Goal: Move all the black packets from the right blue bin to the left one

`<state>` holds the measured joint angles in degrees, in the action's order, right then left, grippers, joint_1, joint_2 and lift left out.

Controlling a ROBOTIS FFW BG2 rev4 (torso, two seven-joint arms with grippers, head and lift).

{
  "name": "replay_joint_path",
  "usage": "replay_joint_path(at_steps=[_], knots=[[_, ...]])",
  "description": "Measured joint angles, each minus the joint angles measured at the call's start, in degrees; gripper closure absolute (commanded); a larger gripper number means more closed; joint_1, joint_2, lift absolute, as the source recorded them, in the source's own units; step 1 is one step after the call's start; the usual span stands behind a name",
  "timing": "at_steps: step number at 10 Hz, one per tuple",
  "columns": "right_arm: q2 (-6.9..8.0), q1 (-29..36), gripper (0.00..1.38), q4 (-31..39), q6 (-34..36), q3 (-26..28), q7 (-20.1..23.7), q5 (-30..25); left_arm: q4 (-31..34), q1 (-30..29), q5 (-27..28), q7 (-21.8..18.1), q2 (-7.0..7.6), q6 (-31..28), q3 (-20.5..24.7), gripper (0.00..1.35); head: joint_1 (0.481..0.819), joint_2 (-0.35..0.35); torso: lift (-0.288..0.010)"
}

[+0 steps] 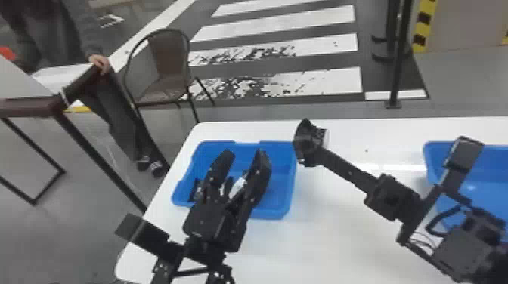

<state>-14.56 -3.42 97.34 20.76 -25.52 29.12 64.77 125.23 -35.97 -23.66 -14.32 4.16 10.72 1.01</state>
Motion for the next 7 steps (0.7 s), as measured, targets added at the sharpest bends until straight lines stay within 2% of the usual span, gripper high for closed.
replay_joint_path(at_steps=[3,7], knots=[[-0.78,-2.0,1.2,-0.1,-0.1,-6.5,-0.2,3.2,0.0,1.6,-0.6,-2.4,0.62,-4.8,-0.7,0.45,0.695,0.35,-0.14],[-0.91,-2.8,1.2,-1.6,-0.7,-6.9,-0.7,2.9,0.0,1.8,-2.0,-2.8,0.86,-4.9,-1.4,0.45,0.695,0.35,-0.14]])
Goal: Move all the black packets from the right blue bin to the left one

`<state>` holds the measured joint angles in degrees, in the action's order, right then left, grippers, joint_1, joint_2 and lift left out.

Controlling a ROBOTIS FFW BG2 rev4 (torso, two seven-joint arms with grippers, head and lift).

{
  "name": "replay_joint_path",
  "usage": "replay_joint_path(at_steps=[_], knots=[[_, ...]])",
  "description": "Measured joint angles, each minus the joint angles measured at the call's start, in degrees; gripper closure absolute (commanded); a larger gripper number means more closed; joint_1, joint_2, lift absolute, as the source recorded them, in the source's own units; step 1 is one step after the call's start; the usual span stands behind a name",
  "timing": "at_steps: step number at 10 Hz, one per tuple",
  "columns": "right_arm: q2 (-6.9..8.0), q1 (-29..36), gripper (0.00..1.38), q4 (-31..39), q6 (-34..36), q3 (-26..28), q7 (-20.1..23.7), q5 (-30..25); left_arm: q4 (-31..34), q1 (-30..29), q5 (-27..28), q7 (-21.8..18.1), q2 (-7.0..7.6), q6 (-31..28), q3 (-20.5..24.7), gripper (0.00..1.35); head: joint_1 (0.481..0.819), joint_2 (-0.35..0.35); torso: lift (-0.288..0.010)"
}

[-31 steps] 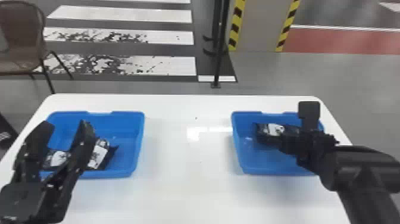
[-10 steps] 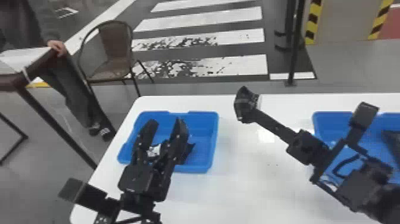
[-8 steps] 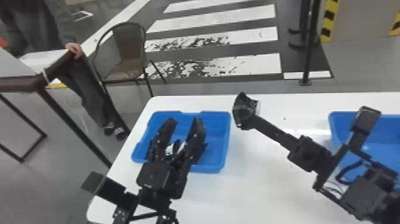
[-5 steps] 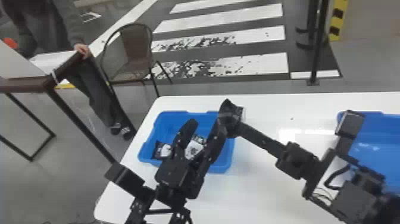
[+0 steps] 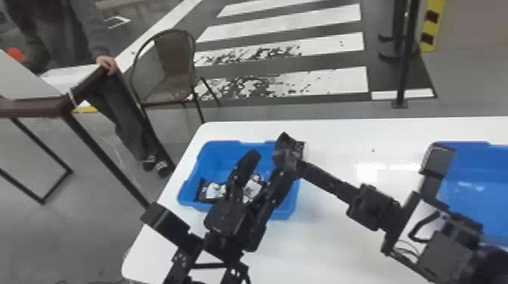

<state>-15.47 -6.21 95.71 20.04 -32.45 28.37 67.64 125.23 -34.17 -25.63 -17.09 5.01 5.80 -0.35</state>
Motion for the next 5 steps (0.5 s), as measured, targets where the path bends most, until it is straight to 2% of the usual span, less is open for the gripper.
replay_joint_path(at_steps=[5], knots=[[-0.16,-0.9,1.2,-0.6,-0.6,0.2,-0.2,0.0,0.0,0.5,-0.1,-0.2,0.51,-0.9,-1.2,0.45,0.695,0.334,-0.14]])
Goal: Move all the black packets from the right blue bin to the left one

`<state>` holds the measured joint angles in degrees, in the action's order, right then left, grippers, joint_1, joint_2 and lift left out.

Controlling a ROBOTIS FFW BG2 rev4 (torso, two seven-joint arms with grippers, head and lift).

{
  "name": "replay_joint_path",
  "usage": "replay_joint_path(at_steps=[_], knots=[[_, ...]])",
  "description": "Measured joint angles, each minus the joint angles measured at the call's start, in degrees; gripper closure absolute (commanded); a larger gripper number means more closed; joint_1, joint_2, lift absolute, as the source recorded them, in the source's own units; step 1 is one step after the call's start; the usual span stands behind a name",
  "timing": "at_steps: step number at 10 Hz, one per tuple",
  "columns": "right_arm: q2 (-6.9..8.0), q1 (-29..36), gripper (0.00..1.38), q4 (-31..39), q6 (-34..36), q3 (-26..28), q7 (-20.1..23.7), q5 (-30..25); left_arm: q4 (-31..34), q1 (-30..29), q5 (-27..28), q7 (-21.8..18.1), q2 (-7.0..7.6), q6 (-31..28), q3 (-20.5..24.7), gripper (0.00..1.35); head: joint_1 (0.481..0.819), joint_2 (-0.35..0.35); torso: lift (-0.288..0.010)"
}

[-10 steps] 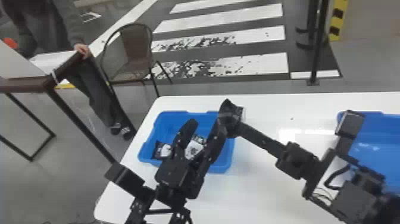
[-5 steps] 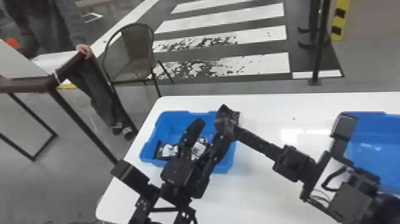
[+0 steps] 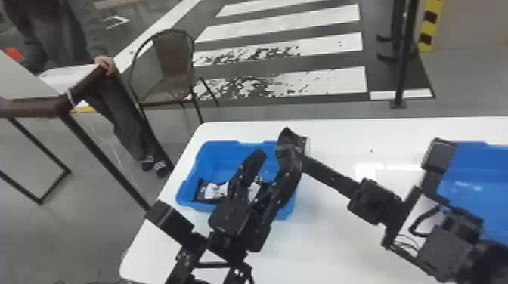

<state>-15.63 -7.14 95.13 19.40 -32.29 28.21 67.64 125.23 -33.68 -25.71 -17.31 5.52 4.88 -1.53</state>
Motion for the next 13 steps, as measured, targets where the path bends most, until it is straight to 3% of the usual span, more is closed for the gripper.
replay_joint_path(at_steps=[8,9,10,12,13], knots=[[-0.27,-0.3,1.2,0.4,1.2,-1.9,-0.2,0.4,0.3,0.9,-1.4,0.1,0.51,-2.7,-1.8,0.49,0.695,0.333,-0.14],[-0.29,-0.3,1.2,0.7,1.2,-2.4,-0.3,0.7,0.3,0.9,-1.1,0.3,0.51,-3.1,-1.8,0.62,0.695,0.335,-0.14],[-0.29,-0.4,1.2,0.8,1.3,-3.1,-0.3,1.1,0.4,1.0,-0.5,0.6,0.51,-3.6,-1.8,0.64,0.695,0.343,-0.14],[-0.29,-0.5,1.2,1.1,1.3,-3.7,-0.3,1.3,1.5,0.9,1.6,1.3,0.53,-4.9,-1.5,1.13,0.695,0.35,-0.14],[-0.31,-0.6,1.2,1.3,1.3,-3.8,-0.3,1.5,2.9,0.2,3.6,3.1,0.54,-4.7,-1.1,1.19,0.695,0.35,-0.14]])
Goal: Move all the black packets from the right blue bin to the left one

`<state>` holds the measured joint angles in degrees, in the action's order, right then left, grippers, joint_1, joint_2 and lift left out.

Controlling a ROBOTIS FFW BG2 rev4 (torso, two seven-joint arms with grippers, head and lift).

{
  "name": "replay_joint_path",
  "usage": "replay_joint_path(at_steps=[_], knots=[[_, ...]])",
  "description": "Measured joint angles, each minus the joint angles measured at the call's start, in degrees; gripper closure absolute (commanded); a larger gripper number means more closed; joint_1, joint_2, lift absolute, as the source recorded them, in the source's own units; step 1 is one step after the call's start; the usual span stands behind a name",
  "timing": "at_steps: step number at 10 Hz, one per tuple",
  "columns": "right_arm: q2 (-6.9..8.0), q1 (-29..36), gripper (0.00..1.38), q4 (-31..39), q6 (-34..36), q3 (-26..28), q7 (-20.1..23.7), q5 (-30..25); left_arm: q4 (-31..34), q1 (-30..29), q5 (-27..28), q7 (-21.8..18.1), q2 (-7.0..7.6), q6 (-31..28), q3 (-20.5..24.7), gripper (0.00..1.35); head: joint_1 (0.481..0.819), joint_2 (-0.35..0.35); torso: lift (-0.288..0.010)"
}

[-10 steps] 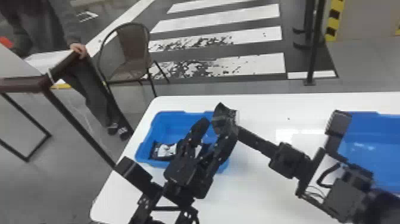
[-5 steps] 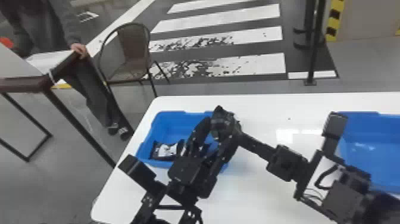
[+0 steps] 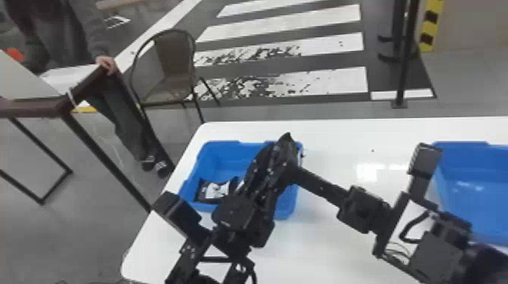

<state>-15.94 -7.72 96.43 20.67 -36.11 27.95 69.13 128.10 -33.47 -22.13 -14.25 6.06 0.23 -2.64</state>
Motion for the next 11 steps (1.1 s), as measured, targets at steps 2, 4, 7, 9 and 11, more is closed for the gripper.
replay_joint_path(at_steps=[2,4,7,9,11], knots=[[-0.03,0.0,1.2,-0.1,0.0,0.0,0.0,0.4,1.7,-1.3,1.9,1.5,-0.07,1.0,0.5,1.19,0.695,0.35,-0.14],[0.03,0.1,1.2,-0.3,-0.1,0.0,0.0,0.5,1.8,-1.3,2.3,1.4,-0.14,2.0,0.6,1.21,0.695,0.35,-0.14],[0.05,0.4,0.13,-0.4,-0.3,0.0,-0.1,1.9,1.9,-1.6,2.1,1.4,-0.27,3.6,0.9,1.21,0.695,0.35,-0.14],[0.04,0.8,0.14,-0.1,-0.4,0.1,-0.1,1.2,1.9,-2.1,1.8,1.9,-0.59,5.8,1.5,1.21,0.695,0.35,-0.14],[0.03,2.0,0.26,-0.1,-0.3,0.1,-0.1,1.4,1.8,-2.7,1.3,2.8,-1.03,8.3,2.4,1.21,0.695,0.35,-0.14]])
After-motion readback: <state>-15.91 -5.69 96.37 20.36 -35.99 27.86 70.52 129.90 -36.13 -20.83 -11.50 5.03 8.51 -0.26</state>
